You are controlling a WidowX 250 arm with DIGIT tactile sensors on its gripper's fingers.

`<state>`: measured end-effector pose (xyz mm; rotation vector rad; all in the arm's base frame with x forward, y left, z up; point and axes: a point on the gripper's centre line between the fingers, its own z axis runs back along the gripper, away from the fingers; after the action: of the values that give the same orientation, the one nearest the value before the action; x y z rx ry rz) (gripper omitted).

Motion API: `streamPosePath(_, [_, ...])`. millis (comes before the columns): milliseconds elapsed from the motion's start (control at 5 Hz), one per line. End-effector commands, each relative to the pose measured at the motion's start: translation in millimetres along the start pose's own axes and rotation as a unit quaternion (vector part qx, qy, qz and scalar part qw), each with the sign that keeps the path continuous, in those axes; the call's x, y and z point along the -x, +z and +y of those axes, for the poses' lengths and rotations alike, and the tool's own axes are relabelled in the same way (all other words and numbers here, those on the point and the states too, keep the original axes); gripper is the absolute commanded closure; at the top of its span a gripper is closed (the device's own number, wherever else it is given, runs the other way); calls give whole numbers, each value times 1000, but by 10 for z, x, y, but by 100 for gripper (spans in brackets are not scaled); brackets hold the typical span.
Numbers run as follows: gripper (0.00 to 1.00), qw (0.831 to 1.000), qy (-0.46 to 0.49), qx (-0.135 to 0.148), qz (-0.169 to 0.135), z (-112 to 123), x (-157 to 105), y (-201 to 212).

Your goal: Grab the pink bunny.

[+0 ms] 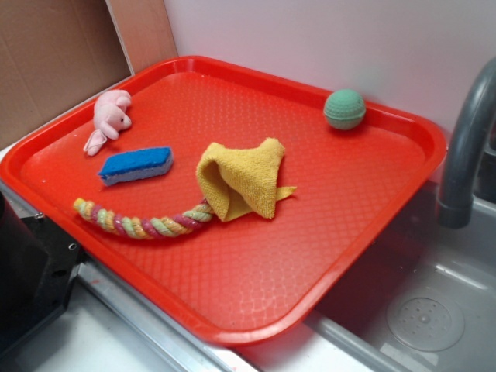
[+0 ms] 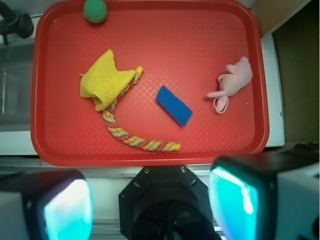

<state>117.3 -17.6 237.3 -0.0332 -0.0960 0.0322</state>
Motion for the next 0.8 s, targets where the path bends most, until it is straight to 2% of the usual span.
streamPosePath(0, [0, 1000, 0, 0, 0, 0, 0, 0])
streamPosePath(200, [0, 991, 129, 17, 38, 509, -196, -456])
streamPosePath(400, [0, 968, 250, -5, 15, 926, -360, -643])
streamPosePath(600, [0, 935, 348, -23, -58, 1105, -340, -759])
